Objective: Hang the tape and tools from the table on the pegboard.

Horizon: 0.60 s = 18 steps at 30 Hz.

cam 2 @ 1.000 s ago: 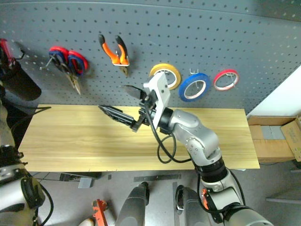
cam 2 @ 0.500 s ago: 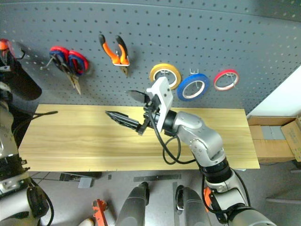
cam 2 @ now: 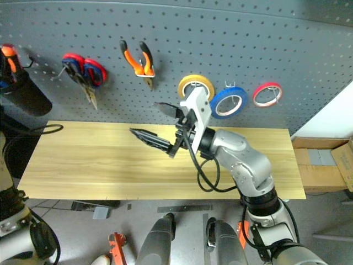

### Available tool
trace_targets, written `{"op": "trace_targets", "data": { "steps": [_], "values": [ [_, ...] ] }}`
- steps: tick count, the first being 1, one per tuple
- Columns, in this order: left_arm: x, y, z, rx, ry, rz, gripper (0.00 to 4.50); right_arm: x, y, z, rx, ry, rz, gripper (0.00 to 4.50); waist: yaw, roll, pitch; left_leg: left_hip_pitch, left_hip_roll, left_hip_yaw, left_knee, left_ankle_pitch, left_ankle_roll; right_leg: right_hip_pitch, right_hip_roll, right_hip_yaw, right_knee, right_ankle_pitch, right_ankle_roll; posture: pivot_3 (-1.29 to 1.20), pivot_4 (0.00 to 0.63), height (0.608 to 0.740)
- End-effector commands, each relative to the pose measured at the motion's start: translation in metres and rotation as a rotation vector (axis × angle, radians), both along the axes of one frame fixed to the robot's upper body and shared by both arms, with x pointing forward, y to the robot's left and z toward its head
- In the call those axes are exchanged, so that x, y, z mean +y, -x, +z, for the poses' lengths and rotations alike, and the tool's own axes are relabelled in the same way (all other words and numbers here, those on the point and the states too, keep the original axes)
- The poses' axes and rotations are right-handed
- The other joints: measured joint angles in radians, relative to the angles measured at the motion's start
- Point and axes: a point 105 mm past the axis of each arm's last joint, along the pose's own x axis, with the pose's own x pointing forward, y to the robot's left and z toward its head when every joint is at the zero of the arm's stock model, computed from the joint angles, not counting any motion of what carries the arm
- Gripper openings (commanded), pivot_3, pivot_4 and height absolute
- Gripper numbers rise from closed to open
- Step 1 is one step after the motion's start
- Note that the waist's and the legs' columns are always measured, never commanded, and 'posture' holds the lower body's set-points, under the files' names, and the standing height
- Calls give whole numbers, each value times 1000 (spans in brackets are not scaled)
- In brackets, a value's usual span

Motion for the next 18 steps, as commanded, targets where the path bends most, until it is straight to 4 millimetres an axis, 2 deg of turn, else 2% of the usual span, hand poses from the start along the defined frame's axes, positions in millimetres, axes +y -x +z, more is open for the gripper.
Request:
{"op": "trace_targets", "data": {
  "steps": [1, 4, 10, 16, 18],
  "values": [
    [-18, 21, 27, -84, -98, -14, 4470, -8, 11, 18, -50, -58, 13, 4500, 4, 0, 0, 0, 0, 0, 0, 0, 0, 0, 0, 0, 0, 0, 0, 304, 284, 740],
    [-36, 25, 33, -86, -166, -68, 4470, -15, 12, 22, -53, -59, -5, 4500, 11, 0, 0, 0, 0, 0, 0, 0, 0, 0, 0, 0, 0, 0, 0, 310, 276, 740],
    [-93, 24, 32, -120, -221, -343, 4470, -32, 13, 22, -48, -36, -54, 4500, 23, 0, 0, 0, -1, 0, 1, 1, -1, 1, 0, 0, 0, 0, 0, 308, 278, 740],
    [-153, 19, 2, -104, -161, -632, 4470, -49, 12, 12, -45, 17, -145, 4500, 40, 0, -1, 1, -1, 0, 3, 1, 0, 3, 0, 0, 0, 1, 1, 278, 275, 740],
    [-165, 15, -18, -66, -103, -688, 4470, -57, 9, 3, -39, 42, -203, 4500, 40, 1, -2, 1, -1, 0, 3, 1, 0, 3, 0, 1, 0, 1, 0, 261, 272, 740]
  ]
}}
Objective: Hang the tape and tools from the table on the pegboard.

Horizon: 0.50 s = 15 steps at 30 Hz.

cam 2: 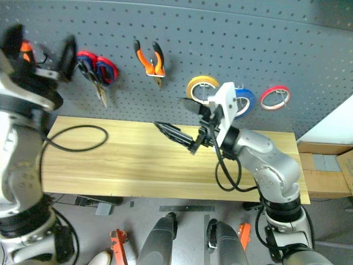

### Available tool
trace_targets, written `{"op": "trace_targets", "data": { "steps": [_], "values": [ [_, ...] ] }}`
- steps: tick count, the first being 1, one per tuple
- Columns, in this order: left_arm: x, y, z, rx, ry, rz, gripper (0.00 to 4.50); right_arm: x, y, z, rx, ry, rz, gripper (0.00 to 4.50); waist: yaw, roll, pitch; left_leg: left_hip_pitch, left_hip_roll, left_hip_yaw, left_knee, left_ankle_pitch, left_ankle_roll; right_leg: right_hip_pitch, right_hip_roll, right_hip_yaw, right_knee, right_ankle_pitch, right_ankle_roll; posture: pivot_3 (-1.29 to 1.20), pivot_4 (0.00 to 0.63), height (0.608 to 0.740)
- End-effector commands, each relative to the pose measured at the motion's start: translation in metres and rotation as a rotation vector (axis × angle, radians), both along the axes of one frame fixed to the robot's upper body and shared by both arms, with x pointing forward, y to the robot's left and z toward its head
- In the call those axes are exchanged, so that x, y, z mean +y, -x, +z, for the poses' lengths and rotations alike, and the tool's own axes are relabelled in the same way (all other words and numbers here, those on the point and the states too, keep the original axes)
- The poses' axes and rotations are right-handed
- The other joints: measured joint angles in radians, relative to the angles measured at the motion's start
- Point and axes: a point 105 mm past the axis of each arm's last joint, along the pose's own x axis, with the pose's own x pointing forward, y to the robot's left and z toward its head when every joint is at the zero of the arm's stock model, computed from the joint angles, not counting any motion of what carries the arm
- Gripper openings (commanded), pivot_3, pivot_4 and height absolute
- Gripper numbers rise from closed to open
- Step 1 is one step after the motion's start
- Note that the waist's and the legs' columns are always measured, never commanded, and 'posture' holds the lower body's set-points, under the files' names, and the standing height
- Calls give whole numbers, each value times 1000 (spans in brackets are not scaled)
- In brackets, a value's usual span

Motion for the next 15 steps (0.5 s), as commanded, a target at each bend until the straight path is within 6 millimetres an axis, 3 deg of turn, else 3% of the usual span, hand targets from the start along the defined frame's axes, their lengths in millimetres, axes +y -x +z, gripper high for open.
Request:
{"op": "trace_targets", "data": {
  "steps": [1, 8, 12, 15],
  "values": [
    [-24, 4, -30, 54, 46, -89, 4470, -17, 1, -5, -37, 16, -116, 4500, 0, 1, -1, 0, 0, 0, 0, 0, 0, 0, 0, 0, 0, 1, -1, 252, 274, 740],
    [-24, -2, -124, 337, 301, -34, 4470, -56, -25, -55, 33, 129, -459, 4500, -2, 7, -6, 6, 0, 2, 0, -1, 2, 6, 0, 2, -1, -1, 2, 223, 273, 740],
    [-14, -2, -185, 548, 391, 108, 4470, -79, -34, -83, 88, 169, -628, 4500, -3, 8, -8, 9, 0, 2, 0, 0, 4, 8, 0, 3, -2, -1, 3, 213, 269, 740],
    [-2, -3, -220, 675, 389, 272, 4470, -97, -42, -101, 123, 194, -763, 4500, -8, 13, -14, 11, 0, 2, 0, 1, 5, 9, 1, 3, -2, 0, 4, 212, 267, 740]
  ]
}}
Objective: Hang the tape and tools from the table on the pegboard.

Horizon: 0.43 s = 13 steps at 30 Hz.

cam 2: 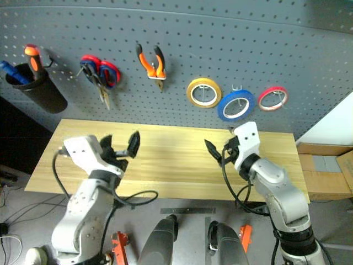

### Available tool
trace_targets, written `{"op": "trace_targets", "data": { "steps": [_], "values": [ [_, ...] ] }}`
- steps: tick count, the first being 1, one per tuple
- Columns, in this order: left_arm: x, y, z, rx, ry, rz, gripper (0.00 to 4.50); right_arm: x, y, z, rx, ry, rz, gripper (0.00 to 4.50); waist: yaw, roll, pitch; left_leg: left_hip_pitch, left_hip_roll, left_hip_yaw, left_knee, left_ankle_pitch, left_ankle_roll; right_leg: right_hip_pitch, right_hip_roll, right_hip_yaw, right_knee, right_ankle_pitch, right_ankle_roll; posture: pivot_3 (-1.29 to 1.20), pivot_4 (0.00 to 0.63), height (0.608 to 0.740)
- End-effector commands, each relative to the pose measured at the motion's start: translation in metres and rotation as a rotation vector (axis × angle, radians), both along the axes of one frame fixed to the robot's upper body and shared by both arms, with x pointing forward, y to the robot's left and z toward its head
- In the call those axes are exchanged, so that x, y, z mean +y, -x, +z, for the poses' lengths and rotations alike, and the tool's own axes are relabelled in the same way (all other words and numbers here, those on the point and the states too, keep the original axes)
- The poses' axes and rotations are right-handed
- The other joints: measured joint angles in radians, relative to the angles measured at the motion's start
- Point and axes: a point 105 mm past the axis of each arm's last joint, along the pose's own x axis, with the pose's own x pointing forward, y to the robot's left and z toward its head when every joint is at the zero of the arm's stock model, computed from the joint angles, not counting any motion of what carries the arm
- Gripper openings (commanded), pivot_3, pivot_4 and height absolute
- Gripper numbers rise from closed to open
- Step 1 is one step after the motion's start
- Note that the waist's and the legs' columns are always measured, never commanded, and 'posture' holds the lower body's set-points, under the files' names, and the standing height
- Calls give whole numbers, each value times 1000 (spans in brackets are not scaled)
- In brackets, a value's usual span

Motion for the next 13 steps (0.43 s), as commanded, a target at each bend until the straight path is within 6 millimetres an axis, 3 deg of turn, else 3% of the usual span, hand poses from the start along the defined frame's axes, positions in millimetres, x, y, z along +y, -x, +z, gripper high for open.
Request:
{"op": "trace_targets", "data": {
  "steps": [1, 13],
  "values": [
    [15, -1, -30, 150, -72, 154, 4470, -22, -8, -11, -18, 19, -169, 4500, -5, 1, -4, 1, 0, 0, 0, 0, 0, 0, 0, 0, 0, 0, 0, 212, 267, 740],
    [21, -10, -33, 200, -164, 166, 4470, -39, -14, -42, 3, 50, -310, 4500, -28, 1, -6, -2, -1, 1, -1, 1, 1, -1, 0, 1, -2, 1, 1, 214, 271, 740]
  ]
}}
